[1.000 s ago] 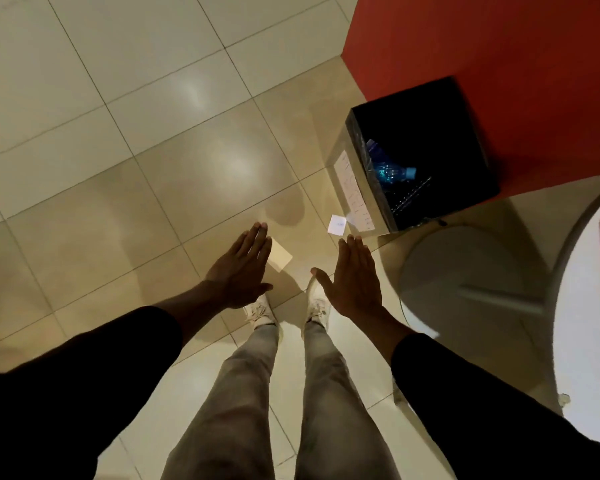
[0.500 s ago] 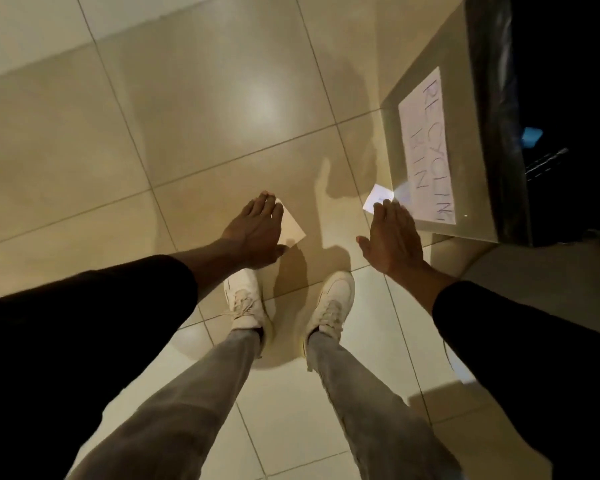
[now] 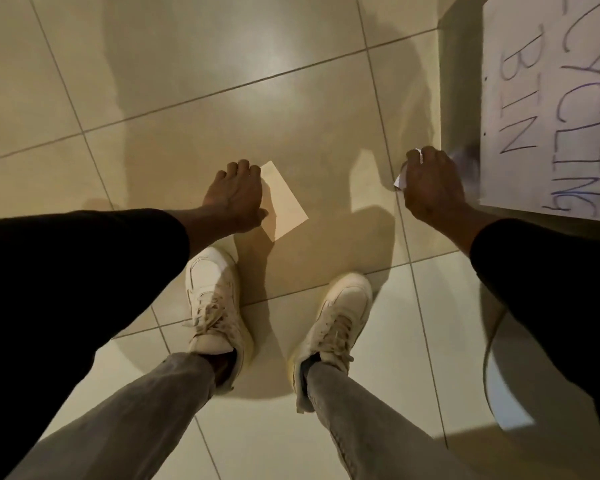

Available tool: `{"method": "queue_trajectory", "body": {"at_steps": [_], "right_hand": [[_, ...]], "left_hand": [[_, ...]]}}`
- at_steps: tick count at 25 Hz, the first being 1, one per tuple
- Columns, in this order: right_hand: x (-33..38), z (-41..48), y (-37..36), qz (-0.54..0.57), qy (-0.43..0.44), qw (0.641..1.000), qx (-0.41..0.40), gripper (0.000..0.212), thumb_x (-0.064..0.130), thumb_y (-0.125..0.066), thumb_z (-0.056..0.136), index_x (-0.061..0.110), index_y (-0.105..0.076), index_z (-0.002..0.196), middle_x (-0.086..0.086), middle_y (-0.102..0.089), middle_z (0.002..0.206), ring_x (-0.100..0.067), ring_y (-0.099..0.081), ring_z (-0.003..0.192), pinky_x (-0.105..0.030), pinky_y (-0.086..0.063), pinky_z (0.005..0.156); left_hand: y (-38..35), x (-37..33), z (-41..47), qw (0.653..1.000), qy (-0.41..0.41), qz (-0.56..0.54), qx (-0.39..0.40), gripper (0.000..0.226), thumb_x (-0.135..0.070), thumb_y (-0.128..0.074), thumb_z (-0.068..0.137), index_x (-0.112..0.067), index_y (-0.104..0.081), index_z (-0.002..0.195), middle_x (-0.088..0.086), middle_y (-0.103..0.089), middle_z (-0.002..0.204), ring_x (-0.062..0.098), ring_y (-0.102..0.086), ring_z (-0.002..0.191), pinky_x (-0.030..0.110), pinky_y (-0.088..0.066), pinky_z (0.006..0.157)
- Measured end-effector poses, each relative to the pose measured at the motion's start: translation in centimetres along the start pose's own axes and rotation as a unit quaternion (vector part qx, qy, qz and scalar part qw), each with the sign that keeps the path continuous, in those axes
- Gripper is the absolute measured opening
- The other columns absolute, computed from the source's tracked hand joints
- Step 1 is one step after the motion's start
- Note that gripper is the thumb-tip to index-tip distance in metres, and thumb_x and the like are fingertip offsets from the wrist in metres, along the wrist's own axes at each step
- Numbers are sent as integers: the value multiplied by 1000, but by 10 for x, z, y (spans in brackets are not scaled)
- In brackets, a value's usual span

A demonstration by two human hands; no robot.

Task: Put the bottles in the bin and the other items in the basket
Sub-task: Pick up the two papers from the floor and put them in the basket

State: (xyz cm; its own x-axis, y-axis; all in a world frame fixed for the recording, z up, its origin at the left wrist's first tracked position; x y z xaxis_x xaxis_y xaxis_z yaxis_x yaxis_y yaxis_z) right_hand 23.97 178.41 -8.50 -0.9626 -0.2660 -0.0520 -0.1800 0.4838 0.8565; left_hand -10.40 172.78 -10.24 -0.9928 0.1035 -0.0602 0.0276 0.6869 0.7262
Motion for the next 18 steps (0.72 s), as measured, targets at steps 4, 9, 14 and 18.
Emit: {"method": "queue_trajectory", "body": {"at_steps": [4, 9, 14, 18], "right_hand": [[-3, 24, -20, -17, -13, 1000, -6, 42, 23, -74, 89, 1, -51, 116, -28, -54, 116, -44, -56, 103, -54, -50, 89], [-5, 30, -35, -20, -26, 999, -26, 52, 25, -82, 84, 4, -49, 117, -27, -55, 113, -41, -57, 97, -51, -55, 84], [0, 22, -34, 16, -15, 1000, 5, 29, 25, -71, 92, 10, -52, 109, -16, -66, 102, -39, -63, 94, -51, -49, 89], [23, -22, 4, 50, -14, 998, 19, 18, 17, -69, 91, 17, -64, 108, -9, -68, 107, -34, -64, 101, -43, -42, 91]], "left_hand": [[-15, -12, 17, 997, 57, -17, -45, 95, -53, -91, 76, -1, -42, 139, 21, -42, 139, 40, -48, 125, 52, -52, 96], [-24, -18, 24, 991, 117, -59, -38, 113, -50, -103, 56, -5, -39, 138, 19, -43, 138, 41, -50, 122, 54, -53, 97], [-24, -23, 17, 994, 99, -37, -27, 51, -34, -83, 87, -10, -57, 124, 12, -70, 117, 35, -58, 113, 46, -44, 99], [10, -31, -20, 994, 66, -90, -16, 28, -27, -73, 93, -15, -64, 117, 11, -72, 111, 34, -61, 108, 46, -44, 97]]}}
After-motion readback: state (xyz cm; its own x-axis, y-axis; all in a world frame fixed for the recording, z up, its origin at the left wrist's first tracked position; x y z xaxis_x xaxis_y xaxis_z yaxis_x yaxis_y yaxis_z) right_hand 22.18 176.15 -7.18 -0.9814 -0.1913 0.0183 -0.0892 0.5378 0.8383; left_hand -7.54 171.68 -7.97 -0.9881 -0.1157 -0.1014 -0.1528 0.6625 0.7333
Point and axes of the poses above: each hand's wrist, its own z-axis towards the middle knuckle, its own y-axis out of the back of the hand, x = y × z, the point moved 1 cm from there along z, towards the middle knuckle
